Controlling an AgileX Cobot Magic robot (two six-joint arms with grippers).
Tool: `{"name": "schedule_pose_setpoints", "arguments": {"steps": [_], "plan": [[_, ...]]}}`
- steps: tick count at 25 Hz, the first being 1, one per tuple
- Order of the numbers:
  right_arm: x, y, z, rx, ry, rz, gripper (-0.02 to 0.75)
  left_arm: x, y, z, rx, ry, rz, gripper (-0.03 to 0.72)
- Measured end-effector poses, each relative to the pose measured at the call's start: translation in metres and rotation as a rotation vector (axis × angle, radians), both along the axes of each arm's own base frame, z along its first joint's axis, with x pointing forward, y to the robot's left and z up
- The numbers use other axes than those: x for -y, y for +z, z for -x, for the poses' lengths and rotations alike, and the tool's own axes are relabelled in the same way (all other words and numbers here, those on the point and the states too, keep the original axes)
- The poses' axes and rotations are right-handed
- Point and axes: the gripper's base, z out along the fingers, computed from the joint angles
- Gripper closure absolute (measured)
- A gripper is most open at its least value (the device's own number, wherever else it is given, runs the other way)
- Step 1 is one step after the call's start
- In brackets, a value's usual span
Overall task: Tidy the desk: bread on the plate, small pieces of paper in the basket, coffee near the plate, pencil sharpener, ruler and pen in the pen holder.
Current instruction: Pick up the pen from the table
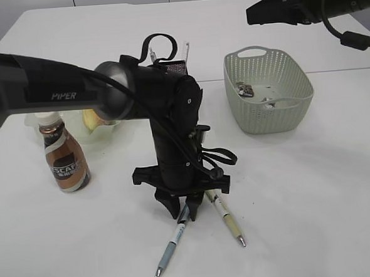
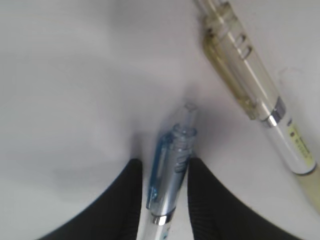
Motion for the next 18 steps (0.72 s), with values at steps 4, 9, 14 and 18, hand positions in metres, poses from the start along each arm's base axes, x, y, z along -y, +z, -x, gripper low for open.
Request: {"name": "schedule_pose_setpoints", "arguments": {"steps": [4, 9, 14, 18], "plan": [[0.0, 0.0, 0.0, 0.0, 0.0, 0.0, 0.426, 0.0005, -0.0002, -0.0002, -0.001, -0.004, 0.003, 0.447], [0.0, 0.0, 0.0, 0.0, 0.0, 0.0, 0.426, 0.0006, -0.0005, 0.0, -0.003, -0.003, 0.004, 0.447], [0.0, 0.0, 0.0, 0.0, 0.0, 0.0, 0.426, 0.0007, -0.0005, 0.0001, -0.004, -0.01, 0.005, 0.473], [0.0, 0.0, 0.0, 0.0, 0.0, 0.0, 0.426, 0.0007, -0.0005, 0.0001, -0.003, -0.018, 0.006, 0.519]]}}
